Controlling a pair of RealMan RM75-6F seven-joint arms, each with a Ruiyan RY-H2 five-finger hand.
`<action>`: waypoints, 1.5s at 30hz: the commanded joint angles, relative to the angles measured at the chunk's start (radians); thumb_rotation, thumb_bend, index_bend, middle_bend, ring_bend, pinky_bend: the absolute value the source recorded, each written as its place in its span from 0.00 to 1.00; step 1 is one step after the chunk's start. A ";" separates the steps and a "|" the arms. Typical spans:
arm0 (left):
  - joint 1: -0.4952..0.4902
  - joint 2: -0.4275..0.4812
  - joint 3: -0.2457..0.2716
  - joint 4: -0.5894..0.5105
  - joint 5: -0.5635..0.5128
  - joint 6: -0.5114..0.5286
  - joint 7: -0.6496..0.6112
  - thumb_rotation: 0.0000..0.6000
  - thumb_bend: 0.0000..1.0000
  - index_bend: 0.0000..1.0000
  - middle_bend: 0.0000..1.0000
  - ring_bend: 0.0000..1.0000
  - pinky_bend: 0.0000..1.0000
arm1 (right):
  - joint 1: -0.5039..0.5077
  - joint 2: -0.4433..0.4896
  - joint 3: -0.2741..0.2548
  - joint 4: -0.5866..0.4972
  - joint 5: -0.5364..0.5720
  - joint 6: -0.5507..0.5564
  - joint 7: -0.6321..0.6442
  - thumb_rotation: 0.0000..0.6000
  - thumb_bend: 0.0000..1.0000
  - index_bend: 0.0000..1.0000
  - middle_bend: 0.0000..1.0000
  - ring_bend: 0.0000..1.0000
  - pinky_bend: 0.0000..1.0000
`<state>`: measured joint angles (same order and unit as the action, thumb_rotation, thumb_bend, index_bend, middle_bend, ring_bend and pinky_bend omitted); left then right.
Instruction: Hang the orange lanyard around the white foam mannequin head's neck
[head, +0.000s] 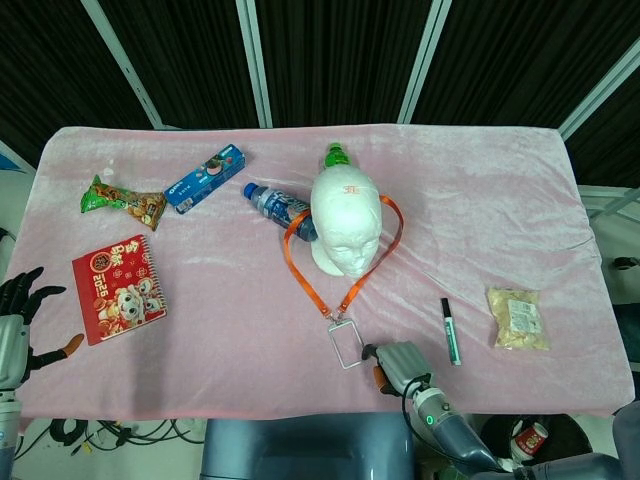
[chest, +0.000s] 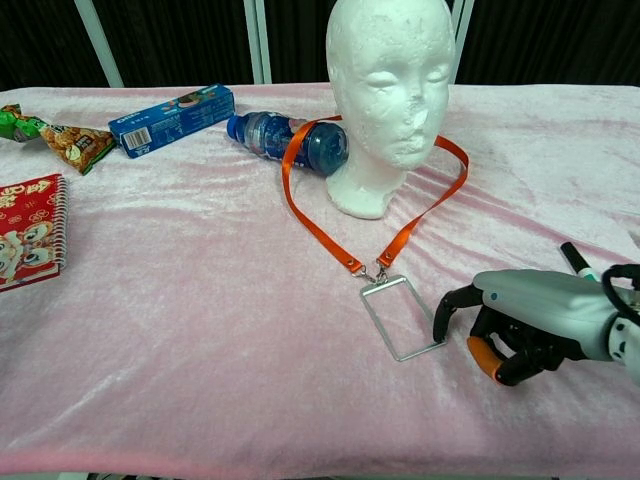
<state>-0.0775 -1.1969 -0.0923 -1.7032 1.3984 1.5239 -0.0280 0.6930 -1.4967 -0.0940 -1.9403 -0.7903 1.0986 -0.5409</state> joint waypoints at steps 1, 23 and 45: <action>0.001 0.000 -0.001 -0.001 0.001 0.002 0.001 1.00 0.17 0.27 0.06 0.00 0.00 | -0.014 0.015 -0.010 -0.012 -0.017 0.009 0.009 1.00 0.65 0.36 0.76 0.84 0.82; -0.002 0.007 0.009 0.001 0.005 -0.025 0.016 1.00 0.17 0.27 0.06 0.00 0.00 | -0.083 0.292 0.073 -0.017 0.007 0.071 0.134 1.00 0.21 0.18 0.27 0.33 0.41; 0.023 0.031 0.071 -0.058 0.051 -0.035 0.033 1.00 0.12 0.25 0.05 0.00 0.00 | -0.535 0.327 -0.105 0.323 -0.682 0.617 0.559 1.00 0.17 0.18 0.12 0.21 0.21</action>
<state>-0.0564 -1.1674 -0.0245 -1.7580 1.4472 1.4910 0.0081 0.1920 -1.1435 -0.1880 -1.6533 -1.4341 1.6820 -0.0087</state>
